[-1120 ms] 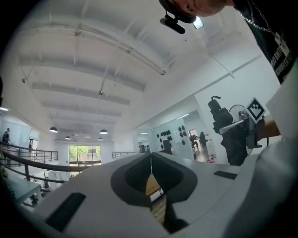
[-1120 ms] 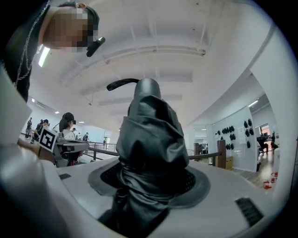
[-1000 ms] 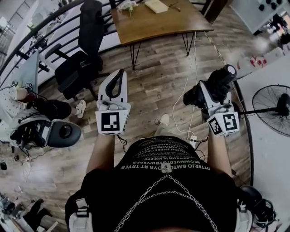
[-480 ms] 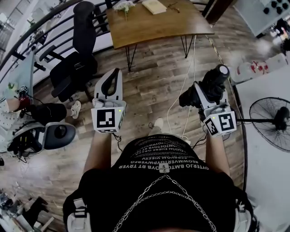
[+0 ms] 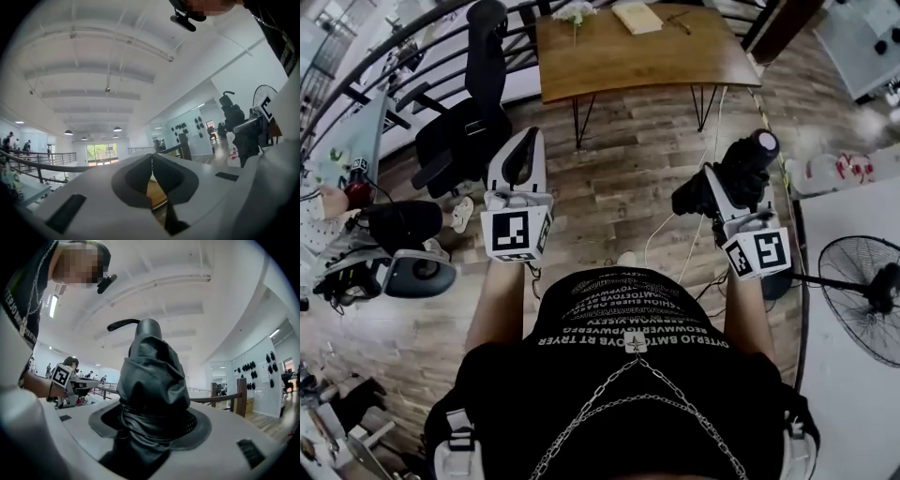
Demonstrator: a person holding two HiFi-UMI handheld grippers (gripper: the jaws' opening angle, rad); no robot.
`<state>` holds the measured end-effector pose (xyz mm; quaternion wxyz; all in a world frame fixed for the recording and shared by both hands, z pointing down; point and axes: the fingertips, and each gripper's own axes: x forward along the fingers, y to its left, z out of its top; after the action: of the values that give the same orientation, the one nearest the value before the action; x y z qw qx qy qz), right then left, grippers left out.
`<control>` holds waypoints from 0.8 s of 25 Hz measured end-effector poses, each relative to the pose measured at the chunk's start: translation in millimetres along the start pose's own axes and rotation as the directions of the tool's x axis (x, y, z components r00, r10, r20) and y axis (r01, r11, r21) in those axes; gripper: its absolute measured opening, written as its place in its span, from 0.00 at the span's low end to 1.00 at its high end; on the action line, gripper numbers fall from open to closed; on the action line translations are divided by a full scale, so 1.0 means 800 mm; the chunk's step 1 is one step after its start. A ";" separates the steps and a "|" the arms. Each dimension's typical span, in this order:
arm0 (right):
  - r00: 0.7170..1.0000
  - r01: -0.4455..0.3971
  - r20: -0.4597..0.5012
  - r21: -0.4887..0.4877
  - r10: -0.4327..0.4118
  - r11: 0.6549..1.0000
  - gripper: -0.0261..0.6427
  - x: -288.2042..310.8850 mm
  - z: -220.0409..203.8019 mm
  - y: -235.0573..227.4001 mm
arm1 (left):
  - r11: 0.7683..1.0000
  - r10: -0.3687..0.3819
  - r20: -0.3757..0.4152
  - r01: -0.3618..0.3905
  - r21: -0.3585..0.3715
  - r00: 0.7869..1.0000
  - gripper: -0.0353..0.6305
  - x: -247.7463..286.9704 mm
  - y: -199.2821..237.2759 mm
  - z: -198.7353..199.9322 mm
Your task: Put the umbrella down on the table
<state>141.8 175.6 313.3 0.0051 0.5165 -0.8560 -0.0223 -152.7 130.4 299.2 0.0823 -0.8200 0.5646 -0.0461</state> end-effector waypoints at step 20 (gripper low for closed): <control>0.998 -0.054 -0.042 0.041 0.055 0.998 0.46 0.037 -0.022 -0.031 | 1.000 -0.025 -0.008 0.025 -0.011 1.000 0.10 0.032 -0.031 -0.010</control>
<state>150.7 137.3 329.3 0.0139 0.4933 -0.8697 0.0064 -122.2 114.6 311.6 0.0750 -0.8271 0.5550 -0.0475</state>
